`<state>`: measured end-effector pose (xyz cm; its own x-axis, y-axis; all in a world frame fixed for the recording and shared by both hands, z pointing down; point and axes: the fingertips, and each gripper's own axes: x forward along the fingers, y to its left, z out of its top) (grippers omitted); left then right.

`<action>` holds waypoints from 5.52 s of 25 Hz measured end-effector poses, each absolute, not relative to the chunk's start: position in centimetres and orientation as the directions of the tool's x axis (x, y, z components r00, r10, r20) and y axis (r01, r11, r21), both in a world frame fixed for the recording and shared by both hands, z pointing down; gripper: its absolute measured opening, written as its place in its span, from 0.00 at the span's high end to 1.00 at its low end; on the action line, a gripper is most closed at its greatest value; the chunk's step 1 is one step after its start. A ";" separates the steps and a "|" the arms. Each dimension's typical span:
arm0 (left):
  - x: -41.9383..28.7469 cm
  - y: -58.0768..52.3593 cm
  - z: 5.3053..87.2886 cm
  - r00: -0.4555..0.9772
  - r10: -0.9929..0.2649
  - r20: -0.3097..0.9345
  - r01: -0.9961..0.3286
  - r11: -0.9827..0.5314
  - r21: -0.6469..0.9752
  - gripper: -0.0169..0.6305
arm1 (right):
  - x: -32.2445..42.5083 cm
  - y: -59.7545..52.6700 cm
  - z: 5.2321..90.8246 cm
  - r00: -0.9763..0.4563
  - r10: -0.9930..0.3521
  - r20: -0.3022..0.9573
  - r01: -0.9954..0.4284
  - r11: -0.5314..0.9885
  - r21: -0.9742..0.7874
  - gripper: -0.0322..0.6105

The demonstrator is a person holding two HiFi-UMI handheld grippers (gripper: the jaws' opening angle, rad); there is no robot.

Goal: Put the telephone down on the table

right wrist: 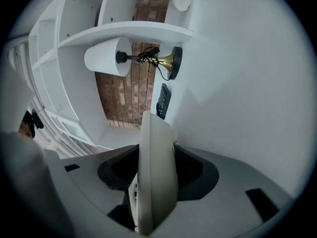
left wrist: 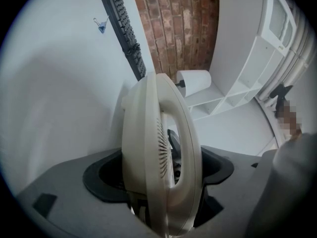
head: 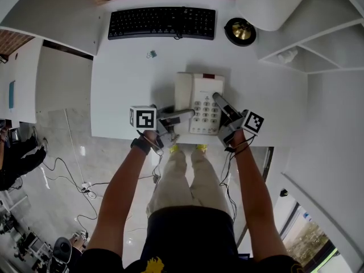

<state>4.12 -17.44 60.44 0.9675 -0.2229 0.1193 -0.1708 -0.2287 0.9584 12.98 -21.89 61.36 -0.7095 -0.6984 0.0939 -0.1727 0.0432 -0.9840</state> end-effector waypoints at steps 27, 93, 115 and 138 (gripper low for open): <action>5.2 -17.1 61.4 0.956 -0.199 0.214 -0.258 -0.228 0.939 0.33 | 16.6 -21.6 60.6 -0.537 -0.815 0.217 -0.567 0.159 -0.808 0.84; 6.3 -19.2 62.3 0.802 -0.401 0.443 -0.581 -0.352 0.734 0.28 | 18.5 -21.6 60.5 -0.511 -0.807 0.298 -0.726 0.219 -0.652 0.91; 4.7 -19.5 62.8 0.741 -0.441 0.506 -0.659 -0.333 0.675 0.30 | 18.2 -21.5 60.2 -0.527 -0.797 0.295 -0.728 0.245 -0.640 0.90; 3.2 -20.0 60.1 0.619 -0.557 0.553 -0.785 -0.441 0.435 0.27 | 18.2 -21.3 60.1 -0.502 -0.811 0.300 -0.752 0.238 -0.615 0.90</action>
